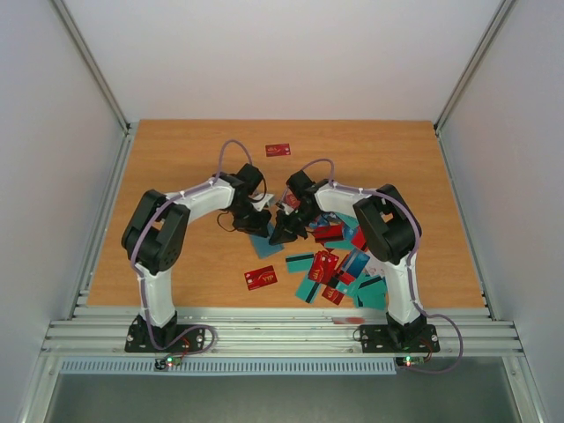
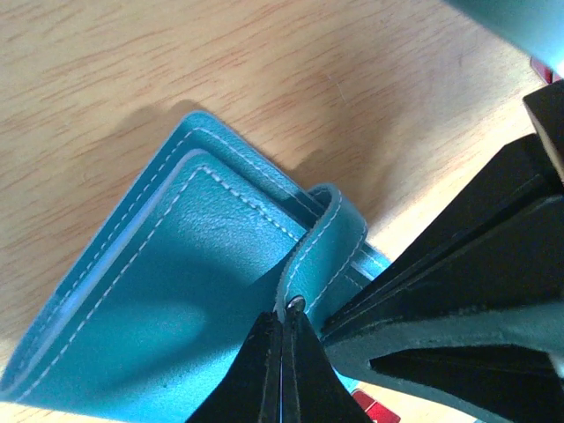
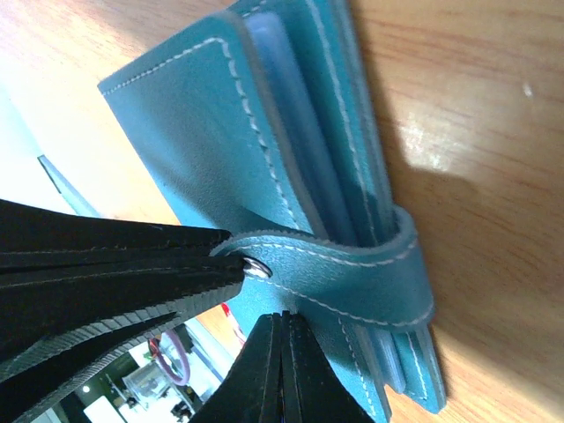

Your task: Put the credit cards into the card holder

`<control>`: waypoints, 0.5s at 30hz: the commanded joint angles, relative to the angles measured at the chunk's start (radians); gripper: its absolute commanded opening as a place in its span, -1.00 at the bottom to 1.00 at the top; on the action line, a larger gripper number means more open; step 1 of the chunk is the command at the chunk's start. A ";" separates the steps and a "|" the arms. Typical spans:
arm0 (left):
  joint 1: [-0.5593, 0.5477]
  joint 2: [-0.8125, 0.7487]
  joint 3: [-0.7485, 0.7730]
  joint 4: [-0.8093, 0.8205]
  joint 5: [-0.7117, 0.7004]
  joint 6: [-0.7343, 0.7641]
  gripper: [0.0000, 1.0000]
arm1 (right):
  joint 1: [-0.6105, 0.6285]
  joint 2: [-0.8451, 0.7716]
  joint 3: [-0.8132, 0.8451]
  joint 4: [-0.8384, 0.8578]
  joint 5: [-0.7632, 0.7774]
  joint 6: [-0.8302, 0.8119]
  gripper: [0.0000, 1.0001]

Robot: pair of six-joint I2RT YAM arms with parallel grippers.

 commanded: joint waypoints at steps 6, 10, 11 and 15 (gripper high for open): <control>-0.002 -0.006 -0.072 -0.083 -0.116 0.009 -0.99 | -0.015 0.064 -0.010 -0.094 0.169 0.019 -0.97; -0.003 0.013 -0.076 -0.085 -0.136 0.010 -1.00 | -0.015 0.066 -0.004 -0.099 0.170 0.017 -0.97; -0.002 0.017 -0.077 -0.087 -0.140 0.011 -1.00 | -0.014 0.066 -0.003 -0.102 0.171 0.018 -0.97; -0.002 0.030 -0.090 -0.086 -0.143 0.017 -0.99 | -0.014 0.064 0.005 -0.111 0.174 0.017 -0.97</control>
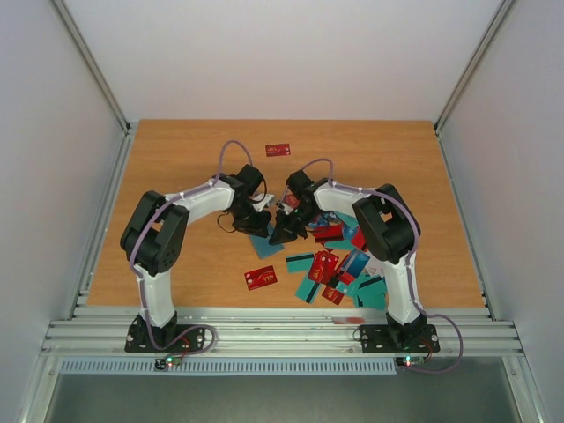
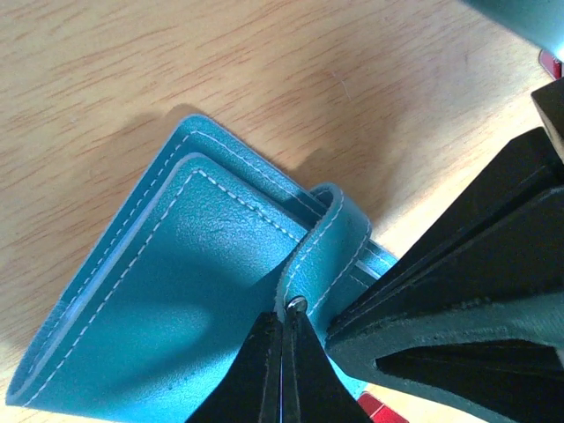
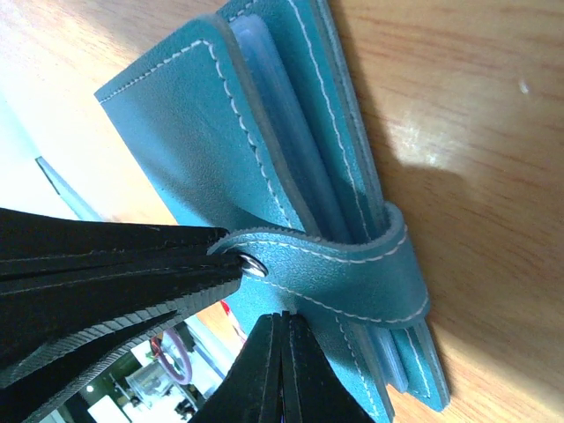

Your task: Put the credit cards into the card holder

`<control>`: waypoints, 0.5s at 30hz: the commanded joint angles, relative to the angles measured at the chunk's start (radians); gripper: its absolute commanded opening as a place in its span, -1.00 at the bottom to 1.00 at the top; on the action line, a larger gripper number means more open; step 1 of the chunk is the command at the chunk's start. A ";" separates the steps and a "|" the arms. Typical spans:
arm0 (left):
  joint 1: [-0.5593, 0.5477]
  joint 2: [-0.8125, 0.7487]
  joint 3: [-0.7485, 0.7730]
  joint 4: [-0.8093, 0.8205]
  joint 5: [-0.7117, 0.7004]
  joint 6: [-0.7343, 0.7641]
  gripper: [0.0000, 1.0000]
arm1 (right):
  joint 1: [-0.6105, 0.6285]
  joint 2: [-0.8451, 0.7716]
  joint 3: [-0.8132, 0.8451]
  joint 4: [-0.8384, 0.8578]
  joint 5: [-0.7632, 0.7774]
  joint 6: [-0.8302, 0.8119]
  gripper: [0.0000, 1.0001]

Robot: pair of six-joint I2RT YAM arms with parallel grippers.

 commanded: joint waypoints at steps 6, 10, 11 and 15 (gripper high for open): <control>0.003 0.055 -0.087 -0.095 -0.118 0.013 -0.99 | -0.021 0.035 0.029 -0.100 0.156 0.011 -0.97; 0.002 0.056 -0.092 -0.091 -0.116 0.009 -0.99 | -0.034 -0.002 0.045 -0.073 0.098 0.025 -0.94; 0.003 0.056 -0.095 -0.086 -0.115 0.009 -0.99 | -0.037 -0.019 0.043 -0.053 0.074 0.039 -0.93; 0.002 0.054 -0.100 -0.079 -0.112 0.005 -0.99 | -0.046 -0.063 0.053 0.021 -0.010 0.085 -0.90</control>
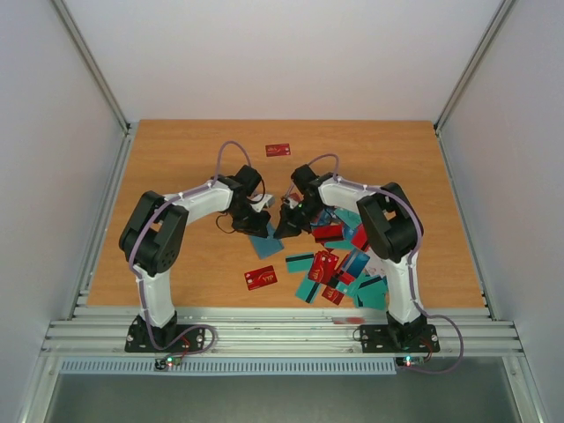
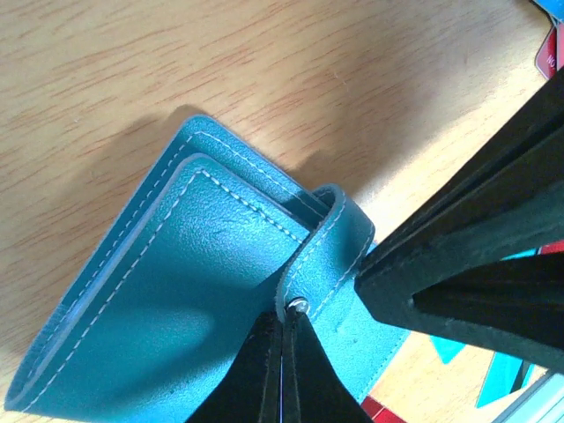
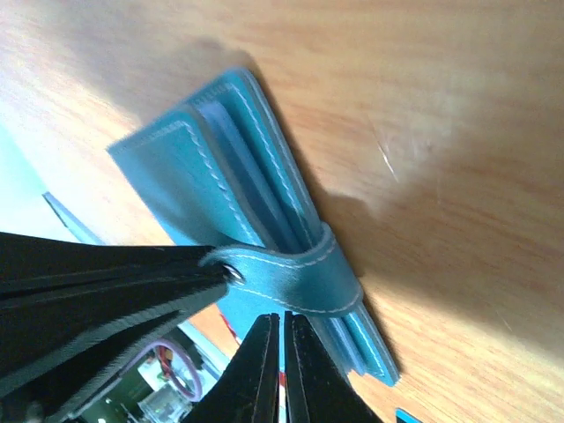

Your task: Put the credit cards into the card holder

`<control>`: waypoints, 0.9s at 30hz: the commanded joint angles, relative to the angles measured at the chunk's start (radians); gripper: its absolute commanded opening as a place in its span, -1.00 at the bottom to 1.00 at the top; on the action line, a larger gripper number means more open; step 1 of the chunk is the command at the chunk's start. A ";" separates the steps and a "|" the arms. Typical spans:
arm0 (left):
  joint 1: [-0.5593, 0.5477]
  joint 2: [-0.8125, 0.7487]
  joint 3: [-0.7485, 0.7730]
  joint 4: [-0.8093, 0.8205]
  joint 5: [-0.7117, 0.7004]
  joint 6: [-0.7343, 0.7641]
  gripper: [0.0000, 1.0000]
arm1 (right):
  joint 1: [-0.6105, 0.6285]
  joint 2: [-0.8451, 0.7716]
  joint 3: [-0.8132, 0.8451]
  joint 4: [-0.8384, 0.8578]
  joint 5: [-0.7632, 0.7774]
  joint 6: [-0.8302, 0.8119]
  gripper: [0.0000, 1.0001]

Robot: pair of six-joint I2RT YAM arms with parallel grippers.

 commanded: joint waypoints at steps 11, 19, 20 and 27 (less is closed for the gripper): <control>-0.001 0.059 -0.089 -0.087 -0.118 -0.009 -0.99 | -0.016 -0.005 0.062 0.102 -0.084 0.134 -0.89; 0.008 0.066 -0.086 -0.086 -0.142 -0.016 -0.99 | 0.003 0.054 0.050 0.088 -0.075 0.127 -0.90; 0.010 0.072 -0.084 -0.087 -0.139 -0.016 -0.99 | 0.003 0.065 0.049 0.088 -0.073 0.125 -0.90; 0.014 0.114 -0.054 -0.131 -0.160 -0.006 -0.99 | 0.004 0.128 0.054 0.019 -0.009 0.085 -0.92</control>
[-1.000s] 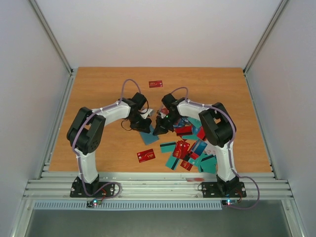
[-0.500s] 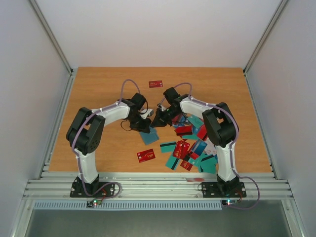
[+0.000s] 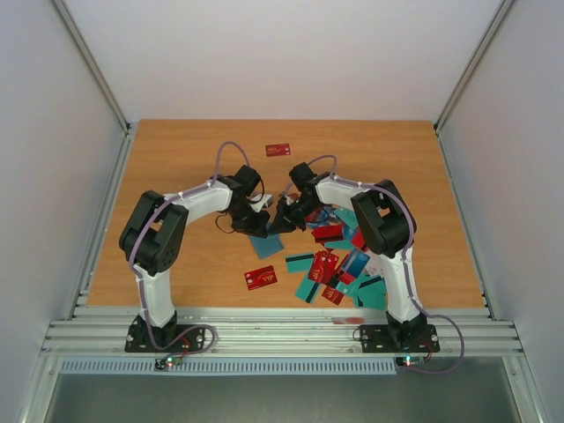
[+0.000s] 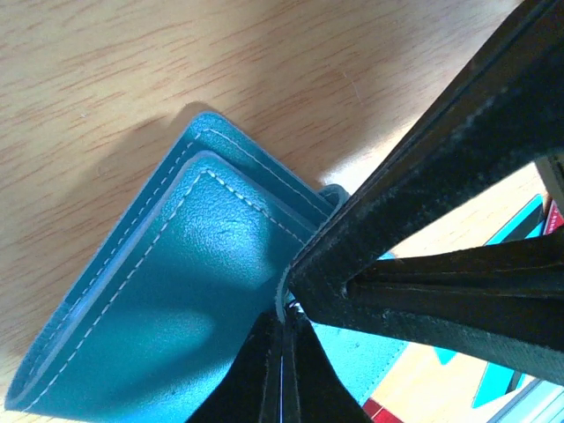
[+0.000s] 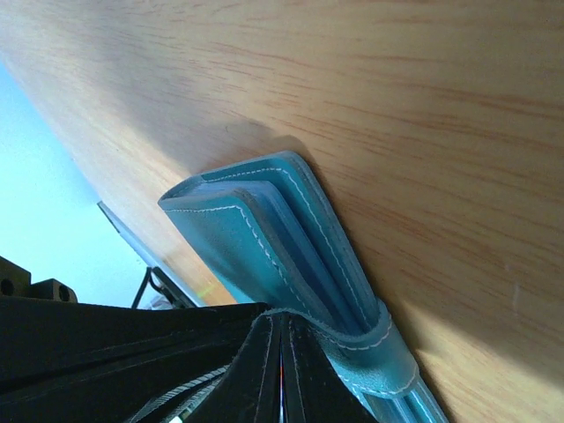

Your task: Put the credit cards into the card holder

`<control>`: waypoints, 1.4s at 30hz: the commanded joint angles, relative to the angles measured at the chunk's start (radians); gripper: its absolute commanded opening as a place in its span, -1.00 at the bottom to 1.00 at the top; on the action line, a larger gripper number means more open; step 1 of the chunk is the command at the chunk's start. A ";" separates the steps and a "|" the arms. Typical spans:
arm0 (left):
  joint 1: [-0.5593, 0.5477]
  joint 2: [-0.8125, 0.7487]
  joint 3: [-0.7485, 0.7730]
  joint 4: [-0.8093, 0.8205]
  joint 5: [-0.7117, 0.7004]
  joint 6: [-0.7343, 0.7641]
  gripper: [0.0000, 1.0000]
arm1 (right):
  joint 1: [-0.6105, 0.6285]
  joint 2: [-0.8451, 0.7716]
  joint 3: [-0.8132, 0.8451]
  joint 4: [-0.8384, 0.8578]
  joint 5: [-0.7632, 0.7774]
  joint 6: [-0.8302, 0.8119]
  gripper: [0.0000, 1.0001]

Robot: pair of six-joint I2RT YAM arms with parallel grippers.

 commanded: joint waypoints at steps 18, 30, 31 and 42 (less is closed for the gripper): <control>0.004 0.336 0.001 -0.285 -0.369 -0.033 -0.91 | 0.019 0.024 -0.003 -0.161 0.206 -0.069 -0.93; 0.007 0.337 0.011 -0.326 -0.458 -0.131 -0.57 | 0.018 -0.068 -0.064 -0.177 0.266 -0.098 -0.92; 0.007 0.330 0.010 -0.328 -0.470 -0.137 -0.63 | 0.020 -0.072 -0.069 -0.172 0.267 -0.094 -0.92; -0.002 0.211 -0.014 -0.253 -0.381 -0.163 -0.99 | 0.021 -0.141 -0.090 -0.099 0.212 -0.062 -0.89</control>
